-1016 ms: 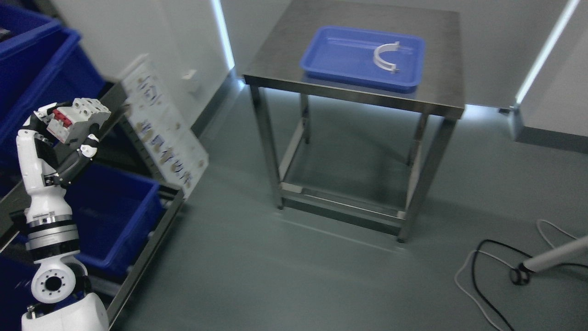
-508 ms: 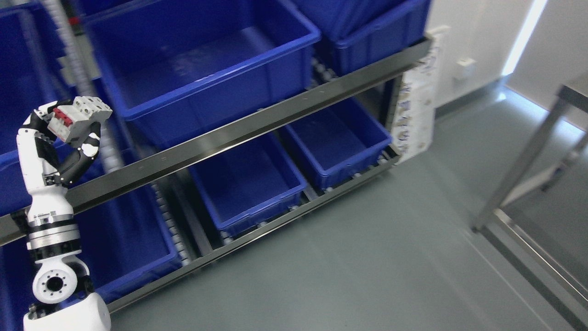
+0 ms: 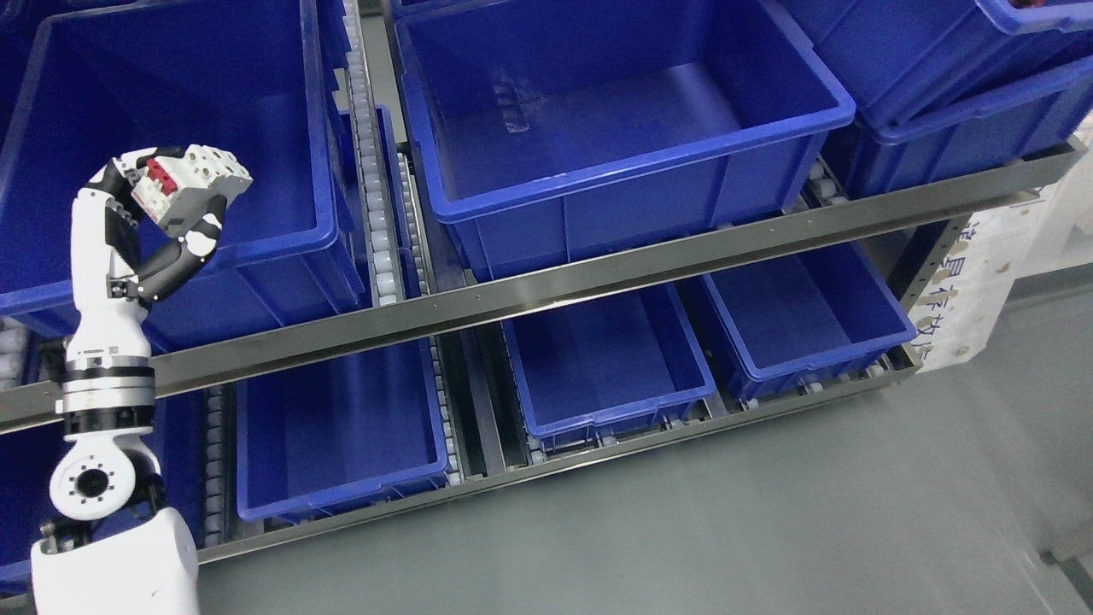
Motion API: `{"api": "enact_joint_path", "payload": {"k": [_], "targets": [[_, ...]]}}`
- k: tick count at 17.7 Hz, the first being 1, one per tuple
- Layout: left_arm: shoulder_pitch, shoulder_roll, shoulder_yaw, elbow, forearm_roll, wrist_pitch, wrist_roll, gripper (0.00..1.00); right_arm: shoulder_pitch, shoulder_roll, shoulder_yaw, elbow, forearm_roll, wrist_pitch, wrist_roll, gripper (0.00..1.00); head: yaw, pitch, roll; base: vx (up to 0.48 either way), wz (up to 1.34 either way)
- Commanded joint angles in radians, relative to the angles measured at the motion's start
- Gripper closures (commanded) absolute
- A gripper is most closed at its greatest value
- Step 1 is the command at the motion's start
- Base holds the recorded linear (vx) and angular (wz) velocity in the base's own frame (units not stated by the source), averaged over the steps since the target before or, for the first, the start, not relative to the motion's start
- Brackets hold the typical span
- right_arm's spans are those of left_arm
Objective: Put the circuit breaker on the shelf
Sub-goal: 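Carry the breaker in the left hand while turning toward the bin shelf, then lower the left hand with the breaker into the upper blue bin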
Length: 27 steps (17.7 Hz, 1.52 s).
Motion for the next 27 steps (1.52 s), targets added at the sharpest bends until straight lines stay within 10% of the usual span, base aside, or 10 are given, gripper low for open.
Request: {"api": "enact_joint_path", "payload": {"k": [1,5,20,27], "targets": [[-0.138,0.314,-0.093,0.100,-0.056,0.088,-0.057,0.90,0.000,-0.017,0.020,0.000,0.000,0.028,0.003,0.00,0.0000,0.000,0.000,0.213,0.17],[-0.265,0.406,-0.268,0.307,-0.097,0.087,-0.065,0.90,0.000,-0.017,0.020,0.000,0.000,0.030,0.002,0.00,0.0000,0.000,0.000,0.208,0.03],[-0.589,0.369,-0.371,0.976,-0.401,0.088,-0.172,0.88,0.000,-0.017,0.020,0.000,-0.001,0.030,0.003,0.00,0.0000,0.000,0.000,0.096,-0.03],[-0.609,0.376,-0.366,1.019,-0.407,0.096,-0.142,0.39,0.000,-0.017,0.020,0.000,0.000,0.030,0.002,0.00,0.0000,0.000,0.000,0.006,-0.01]]}}
